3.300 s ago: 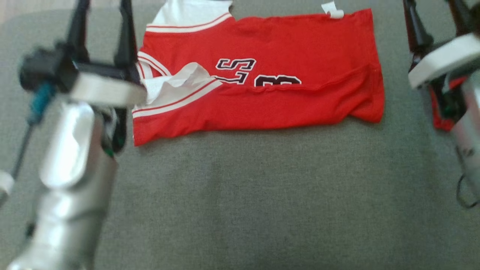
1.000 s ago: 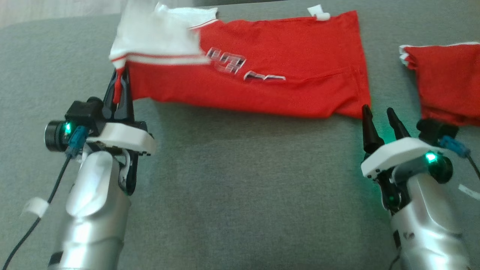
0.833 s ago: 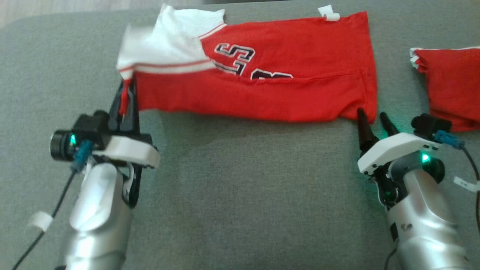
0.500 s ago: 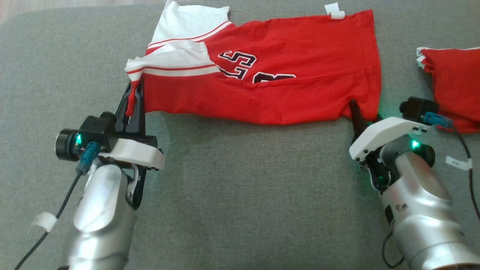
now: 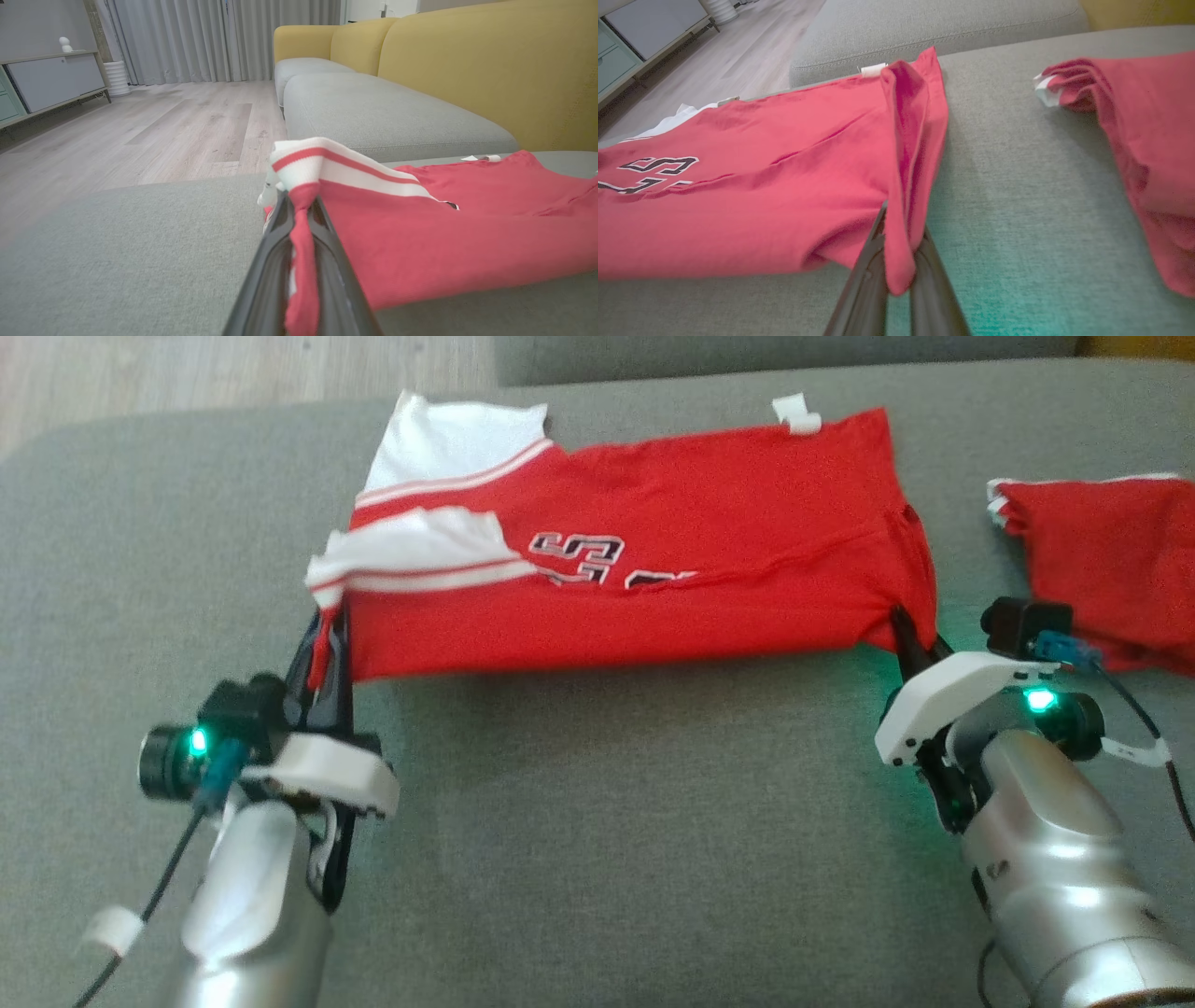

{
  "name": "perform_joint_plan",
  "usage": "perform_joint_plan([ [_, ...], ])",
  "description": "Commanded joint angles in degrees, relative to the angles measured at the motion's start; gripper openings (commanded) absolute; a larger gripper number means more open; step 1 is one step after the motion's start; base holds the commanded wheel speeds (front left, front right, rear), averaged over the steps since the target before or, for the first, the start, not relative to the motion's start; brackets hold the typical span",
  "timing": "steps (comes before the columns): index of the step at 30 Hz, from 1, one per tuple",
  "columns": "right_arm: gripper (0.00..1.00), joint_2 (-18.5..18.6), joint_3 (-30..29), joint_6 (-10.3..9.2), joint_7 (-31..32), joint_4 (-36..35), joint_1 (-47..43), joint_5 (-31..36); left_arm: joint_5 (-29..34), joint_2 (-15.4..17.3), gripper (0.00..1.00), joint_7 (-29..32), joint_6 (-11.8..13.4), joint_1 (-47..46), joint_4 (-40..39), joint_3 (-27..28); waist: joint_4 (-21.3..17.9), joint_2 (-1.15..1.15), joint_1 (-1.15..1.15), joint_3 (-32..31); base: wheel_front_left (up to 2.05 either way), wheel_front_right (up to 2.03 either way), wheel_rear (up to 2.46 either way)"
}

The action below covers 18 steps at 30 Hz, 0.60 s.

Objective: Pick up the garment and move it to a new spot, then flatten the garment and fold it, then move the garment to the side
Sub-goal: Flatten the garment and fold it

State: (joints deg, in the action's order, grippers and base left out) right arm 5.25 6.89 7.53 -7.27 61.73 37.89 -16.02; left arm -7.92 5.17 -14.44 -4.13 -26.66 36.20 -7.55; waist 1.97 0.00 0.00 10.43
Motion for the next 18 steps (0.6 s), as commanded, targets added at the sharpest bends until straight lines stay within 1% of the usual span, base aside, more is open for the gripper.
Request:
perform_joint_plan([
  [1,0.0,0.7,1.8,-0.04,0.3,-2.3,-0.9,0.2,0.4,1.8,0.0,-0.6,-0.3,0.4,-1.4,1.8,-0.8,0.0,0.0,-2.1,0.0,0.0,0.0],
  [5,0.0,1.9,3.5,-0.04,1.8,-4.1,-2.9,-0.4,0.2,1.6,0.0,-0.6,-0.5,2.7,-1.2,1.7,-1.3,0.0,0.0,-4.3,0.0,0.0,0.0],
  [9,0.0,3.7,5.8,-0.04,5.2,-7.6,-6.6,-2.3,-0.3,1.2,0.0,-0.6,-0.7,6.2,-0.8,1.4,-1.7,0.0,0.0,-7.2,0.0,0.0,0.0],
  [14,0.0,6.1,8.3,-0.04,10.9,-13.8,-12.2,-5.5,-1.3,0.8,0.0,-0.5,-1.1,10.7,-0.1,0.9,-2.3,0.0,0.0,-10.7,0.0,0.0,0.0],
  [18,0.0,7.8,8.8,-0.04,15.3,-19.7,-17.1,-7.8,-1.9,0.6,0.0,1.1,-1.4,14.0,-0.6,0.0,-2.5,0.0,0.0,-12.4,0.0,0.0,0.0],
])
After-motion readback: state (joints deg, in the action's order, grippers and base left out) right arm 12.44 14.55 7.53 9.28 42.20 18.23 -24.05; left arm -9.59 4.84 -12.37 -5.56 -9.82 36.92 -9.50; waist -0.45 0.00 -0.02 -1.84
